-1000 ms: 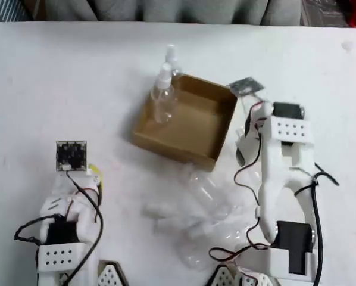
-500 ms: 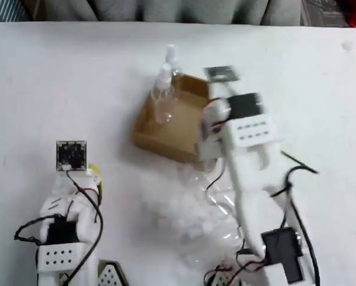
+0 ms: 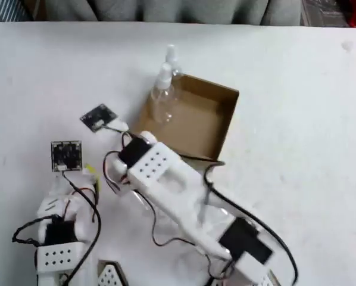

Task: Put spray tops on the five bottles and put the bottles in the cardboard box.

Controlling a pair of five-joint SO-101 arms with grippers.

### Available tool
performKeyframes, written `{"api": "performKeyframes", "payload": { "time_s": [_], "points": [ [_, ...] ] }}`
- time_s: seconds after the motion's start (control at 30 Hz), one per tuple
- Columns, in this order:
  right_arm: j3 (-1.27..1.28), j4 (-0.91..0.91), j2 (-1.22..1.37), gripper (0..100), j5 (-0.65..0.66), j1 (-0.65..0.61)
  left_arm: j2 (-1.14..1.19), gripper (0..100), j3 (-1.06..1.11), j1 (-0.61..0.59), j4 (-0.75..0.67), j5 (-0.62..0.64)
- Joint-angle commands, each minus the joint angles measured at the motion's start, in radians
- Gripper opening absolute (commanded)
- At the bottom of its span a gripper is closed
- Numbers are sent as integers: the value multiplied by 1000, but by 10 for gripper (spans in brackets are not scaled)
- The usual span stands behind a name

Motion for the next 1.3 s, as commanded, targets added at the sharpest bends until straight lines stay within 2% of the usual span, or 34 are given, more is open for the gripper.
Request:
{"api": "performKeyframes", "payload": {
  "time_s": [0.0, 0.1, 0.27, 0.33, 0.5, 0.73, 0.9, 1.13, 1.27],
  "points": [
    [-20, -88, 56, 15, -6, -10, -24, 72, -5, -13, -8, -12],
    [-35, -97, 94, 57, -5, -10, -21, 72, -5, -13, -29, -11],
    [-83, 1, 91, 287, 3, -12, -21, 72, -5, -13, -34, -11],
    [-120, 59, 91, 314, 5, -12, -21, 72, -5, -13, -34, -11],
    [-267, 263, 91, 248, 89, -7, -21, 72, -5, -13, -34, -11],
    [-376, 489, 27, 217, 163, 44, -21, 72, -5, -13, -34, -11],
    [-230, 483, -156, 25, 328, 91, -21, 72, -5, -13, -34, -11],
    [126, 364, -352, 60, 368, 96, -21, 72, -5, -13, -34, -11],
    [310, 200, -358, 71, 520, 91, -21, 72, -5, -13, -31, -11]
  ]
}}
